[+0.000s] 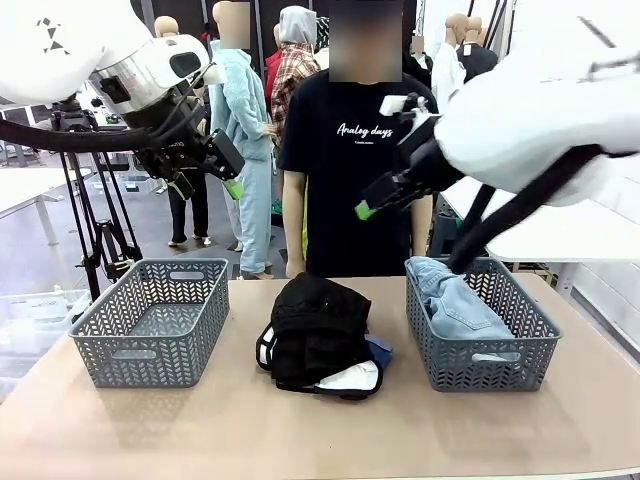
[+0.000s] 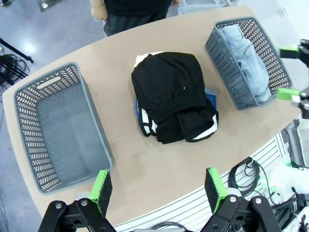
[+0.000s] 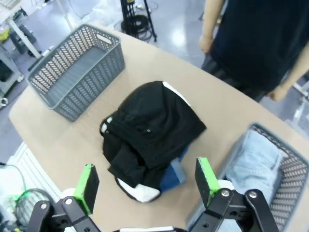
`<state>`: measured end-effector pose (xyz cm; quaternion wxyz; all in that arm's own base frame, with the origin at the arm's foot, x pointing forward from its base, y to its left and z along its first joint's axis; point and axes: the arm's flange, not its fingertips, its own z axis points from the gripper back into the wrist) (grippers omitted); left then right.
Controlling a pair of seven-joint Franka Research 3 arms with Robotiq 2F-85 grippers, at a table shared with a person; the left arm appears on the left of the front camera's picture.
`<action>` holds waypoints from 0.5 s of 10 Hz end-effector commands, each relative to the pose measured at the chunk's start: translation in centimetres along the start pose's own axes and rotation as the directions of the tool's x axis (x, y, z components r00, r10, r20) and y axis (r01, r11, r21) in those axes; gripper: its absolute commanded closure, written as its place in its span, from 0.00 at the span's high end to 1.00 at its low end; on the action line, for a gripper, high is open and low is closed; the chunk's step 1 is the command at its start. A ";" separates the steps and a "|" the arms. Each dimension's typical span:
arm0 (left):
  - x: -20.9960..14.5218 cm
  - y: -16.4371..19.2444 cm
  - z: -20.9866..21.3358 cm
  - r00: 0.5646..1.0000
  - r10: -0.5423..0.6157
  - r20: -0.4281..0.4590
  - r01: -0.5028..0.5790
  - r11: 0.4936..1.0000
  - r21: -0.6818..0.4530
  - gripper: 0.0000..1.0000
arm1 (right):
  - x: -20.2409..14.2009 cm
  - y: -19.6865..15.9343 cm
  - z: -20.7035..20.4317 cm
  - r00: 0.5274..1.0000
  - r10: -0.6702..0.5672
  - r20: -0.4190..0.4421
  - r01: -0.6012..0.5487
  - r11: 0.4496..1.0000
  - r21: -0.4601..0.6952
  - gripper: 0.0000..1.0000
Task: Sort the tops and bottoms.
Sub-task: Lift clothes from the center of the table with your right hand.
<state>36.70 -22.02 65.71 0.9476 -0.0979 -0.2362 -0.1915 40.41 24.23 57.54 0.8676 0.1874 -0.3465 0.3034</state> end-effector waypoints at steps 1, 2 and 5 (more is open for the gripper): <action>-0.1 0.2 0.0 1.000 0.002 0.004 -0.002 1.000 0.006 1.00 | 4.4 -2.6 -5.8 0.999 -0.032 -0.043 0.036 0.994 0.099 1.00; -0.1 0.2 0.0 1.000 0.002 0.004 -0.002 1.000 0.006 1.00 | 5.5 -3.9 -8.8 0.992 -0.070 -0.102 0.082 0.990 0.117 1.00; -0.1 0.2 0.0 1.000 0.002 0.004 -0.002 1.000 0.006 1.00 | 5.2 -3.3 -15.4 0.958 -0.074 -0.275 0.115 0.984 0.135 1.00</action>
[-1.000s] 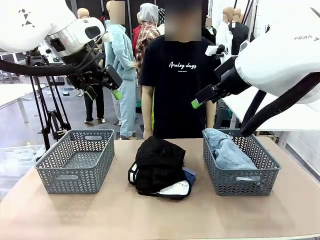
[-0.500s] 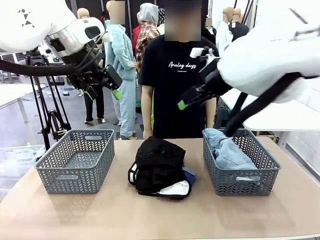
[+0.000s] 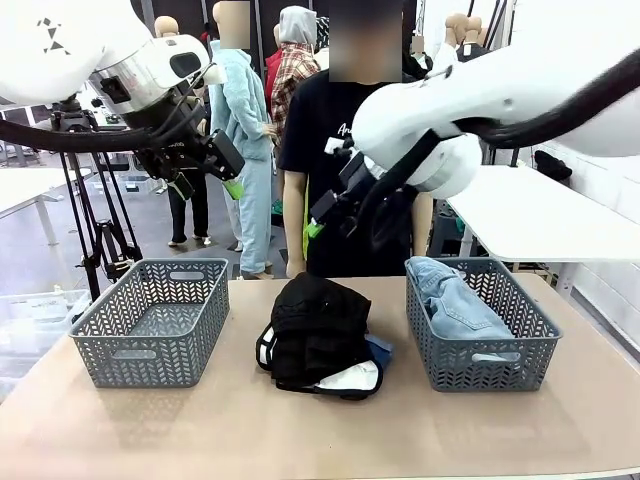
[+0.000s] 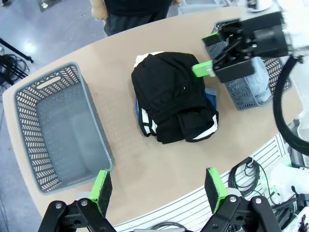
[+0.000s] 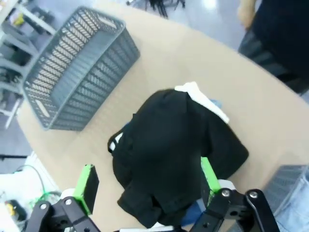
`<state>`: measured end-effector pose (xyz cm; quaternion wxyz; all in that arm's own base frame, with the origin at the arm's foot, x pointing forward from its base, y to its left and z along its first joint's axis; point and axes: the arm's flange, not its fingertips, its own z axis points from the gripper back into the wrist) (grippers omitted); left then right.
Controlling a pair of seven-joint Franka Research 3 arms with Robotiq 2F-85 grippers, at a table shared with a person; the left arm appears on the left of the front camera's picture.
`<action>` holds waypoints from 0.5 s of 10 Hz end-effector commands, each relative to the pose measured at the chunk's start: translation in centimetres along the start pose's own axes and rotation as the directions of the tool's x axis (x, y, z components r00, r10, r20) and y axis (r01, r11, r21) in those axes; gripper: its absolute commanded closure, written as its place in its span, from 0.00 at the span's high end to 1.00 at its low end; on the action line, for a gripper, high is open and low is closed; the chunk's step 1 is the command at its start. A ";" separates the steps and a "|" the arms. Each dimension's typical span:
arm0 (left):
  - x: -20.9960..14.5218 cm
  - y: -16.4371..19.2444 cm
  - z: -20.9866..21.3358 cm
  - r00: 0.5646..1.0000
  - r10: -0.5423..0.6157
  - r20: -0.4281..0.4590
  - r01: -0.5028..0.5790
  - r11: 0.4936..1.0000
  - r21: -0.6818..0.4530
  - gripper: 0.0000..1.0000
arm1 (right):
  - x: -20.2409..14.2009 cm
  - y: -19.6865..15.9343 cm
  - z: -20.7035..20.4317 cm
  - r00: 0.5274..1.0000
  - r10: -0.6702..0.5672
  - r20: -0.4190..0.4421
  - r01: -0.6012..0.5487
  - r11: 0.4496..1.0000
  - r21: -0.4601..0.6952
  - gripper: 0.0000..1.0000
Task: Sort the tops and bottoms.
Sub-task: Lift clothes from the center of the table with your right hand.
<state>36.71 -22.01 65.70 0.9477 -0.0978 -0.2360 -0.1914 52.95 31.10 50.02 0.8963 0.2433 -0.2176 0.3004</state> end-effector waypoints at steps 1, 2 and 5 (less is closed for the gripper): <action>-0.1 0.2 0.1 1.000 0.001 0.005 -0.001 1.000 0.006 1.00 | 0.2 0.0 -1.0 0.994 -0.017 -0.105 0.011 0.998 -0.056 1.00; -0.1 0.2 0.1 1.000 0.001 0.005 -0.001 1.000 0.006 1.00 | 0.0 0.0 0.0 1.000 0.000 0.000 0.000 1.000 0.000 1.00; -0.1 0.2 0.1 1.000 0.001 0.005 -0.001 1.000 0.006 1.00 | 0.0 -0.3 -1.2 0.999 -0.006 -0.045 0.006 1.000 -0.011 1.00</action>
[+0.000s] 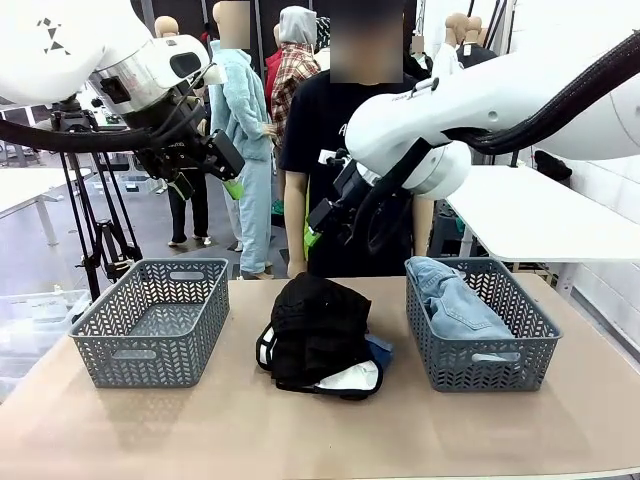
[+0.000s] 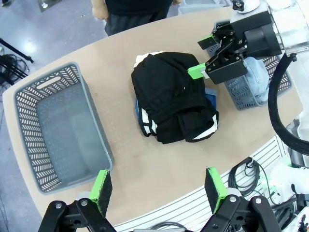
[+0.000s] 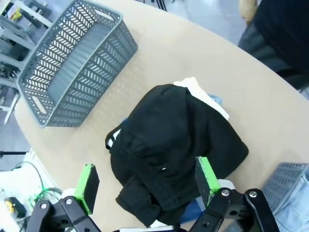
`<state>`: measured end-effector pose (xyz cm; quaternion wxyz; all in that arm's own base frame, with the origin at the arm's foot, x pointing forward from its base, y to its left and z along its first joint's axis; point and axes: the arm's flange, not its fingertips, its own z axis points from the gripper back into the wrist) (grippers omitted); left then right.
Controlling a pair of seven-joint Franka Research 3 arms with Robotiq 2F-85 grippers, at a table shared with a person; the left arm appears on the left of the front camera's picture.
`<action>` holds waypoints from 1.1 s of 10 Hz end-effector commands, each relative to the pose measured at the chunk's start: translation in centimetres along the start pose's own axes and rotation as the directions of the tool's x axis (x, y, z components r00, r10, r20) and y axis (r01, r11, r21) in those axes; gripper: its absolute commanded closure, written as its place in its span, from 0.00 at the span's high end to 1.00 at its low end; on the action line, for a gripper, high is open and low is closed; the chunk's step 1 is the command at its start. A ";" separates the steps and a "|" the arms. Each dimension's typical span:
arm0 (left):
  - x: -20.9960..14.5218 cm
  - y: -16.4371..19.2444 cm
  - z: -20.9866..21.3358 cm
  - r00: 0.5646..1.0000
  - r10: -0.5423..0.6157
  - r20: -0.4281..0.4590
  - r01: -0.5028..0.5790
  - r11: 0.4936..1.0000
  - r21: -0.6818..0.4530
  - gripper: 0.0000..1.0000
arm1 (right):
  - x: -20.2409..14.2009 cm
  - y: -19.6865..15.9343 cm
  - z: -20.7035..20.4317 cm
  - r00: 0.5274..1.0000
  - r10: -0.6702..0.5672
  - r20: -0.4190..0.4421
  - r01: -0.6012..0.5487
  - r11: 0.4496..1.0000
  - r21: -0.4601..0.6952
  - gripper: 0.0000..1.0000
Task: Sort the tops and bottoms.
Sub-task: Lift clothes from the center of the table with your right hand.
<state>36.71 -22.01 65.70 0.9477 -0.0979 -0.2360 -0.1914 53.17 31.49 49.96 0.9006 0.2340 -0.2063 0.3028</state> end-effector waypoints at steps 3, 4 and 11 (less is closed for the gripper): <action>-0.1 0.2 0.1 1.000 0.001 0.005 -0.001 1.000 0.006 1.00 | 1.9 -2.0 -5.4 0.980 -0.074 -0.183 0.074 0.997 -0.010 1.00; -0.1 0.2 0.1 1.000 0.001 0.005 -0.001 1.000 0.006 1.00 | 2.5 -2.1 -6.3 0.977 -0.073 -0.199 0.068 0.997 -0.029 1.00; -0.1 0.2 0.1 1.000 0.001 0.005 -0.001 1.000 0.006 1.00 | 2.9 -3.2 -12.1 0.910 -0.122 -0.396 0.092 0.991 -0.094 1.00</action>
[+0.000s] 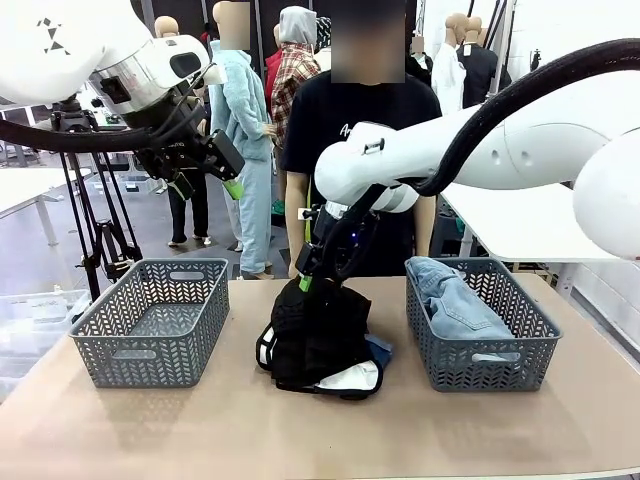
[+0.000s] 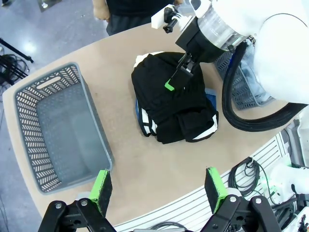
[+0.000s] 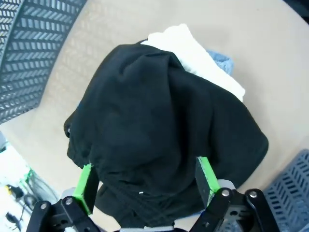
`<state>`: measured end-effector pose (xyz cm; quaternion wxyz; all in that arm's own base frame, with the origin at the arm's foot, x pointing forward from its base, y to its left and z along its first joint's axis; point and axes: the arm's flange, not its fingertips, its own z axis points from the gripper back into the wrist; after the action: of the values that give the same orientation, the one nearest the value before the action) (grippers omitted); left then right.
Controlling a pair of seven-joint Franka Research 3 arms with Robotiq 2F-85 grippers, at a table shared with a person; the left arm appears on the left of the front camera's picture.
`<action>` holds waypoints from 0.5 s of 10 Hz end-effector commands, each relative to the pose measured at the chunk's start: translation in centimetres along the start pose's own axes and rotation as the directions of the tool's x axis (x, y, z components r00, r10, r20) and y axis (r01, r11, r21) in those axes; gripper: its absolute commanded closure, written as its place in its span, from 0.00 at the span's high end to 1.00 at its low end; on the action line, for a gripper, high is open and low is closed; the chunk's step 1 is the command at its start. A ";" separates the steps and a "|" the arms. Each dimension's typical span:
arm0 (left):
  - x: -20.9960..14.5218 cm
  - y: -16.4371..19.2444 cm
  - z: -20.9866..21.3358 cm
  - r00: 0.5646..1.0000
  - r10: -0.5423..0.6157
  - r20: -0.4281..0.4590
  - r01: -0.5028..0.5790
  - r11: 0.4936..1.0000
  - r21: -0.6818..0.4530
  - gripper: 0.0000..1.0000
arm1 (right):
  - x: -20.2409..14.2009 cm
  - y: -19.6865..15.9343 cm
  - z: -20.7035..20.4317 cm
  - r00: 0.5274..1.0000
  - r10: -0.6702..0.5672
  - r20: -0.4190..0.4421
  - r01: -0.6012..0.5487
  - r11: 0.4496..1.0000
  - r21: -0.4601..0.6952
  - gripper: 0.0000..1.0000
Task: Sort the tops and bottoms.
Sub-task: Lift clothes from the center of the table with your right hand.
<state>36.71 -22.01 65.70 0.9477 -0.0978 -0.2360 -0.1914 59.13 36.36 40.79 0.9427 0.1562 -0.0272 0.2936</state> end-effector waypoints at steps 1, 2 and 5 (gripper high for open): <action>-0.1 0.2 0.1 1.000 0.001 0.005 -0.001 1.000 0.006 1.00 | 1.2 0.1 -0.8 0.999 -0.021 -0.043 0.020 1.000 -0.023 1.00; -0.1 0.2 0.1 1.000 0.001 0.005 -0.001 1.000 0.006 1.00 | 1.1 0.0 -1.3 0.998 -0.016 -0.059 0.014 0.999 -0.042 1.00; -0.1 0.2 0.1 1.000 0.001 0.005 -0.001 1.000 0.006 1.00 | 0.6 -0.2 -2.4 0.995 -0.031 -0.093 0.024 0.997 -0.080 0.82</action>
<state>36.71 -22.01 65.70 0.9477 -0.0978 -0.2360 -0.1914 59.42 36.84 38.09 0.9464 0.1311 0.0008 0.2954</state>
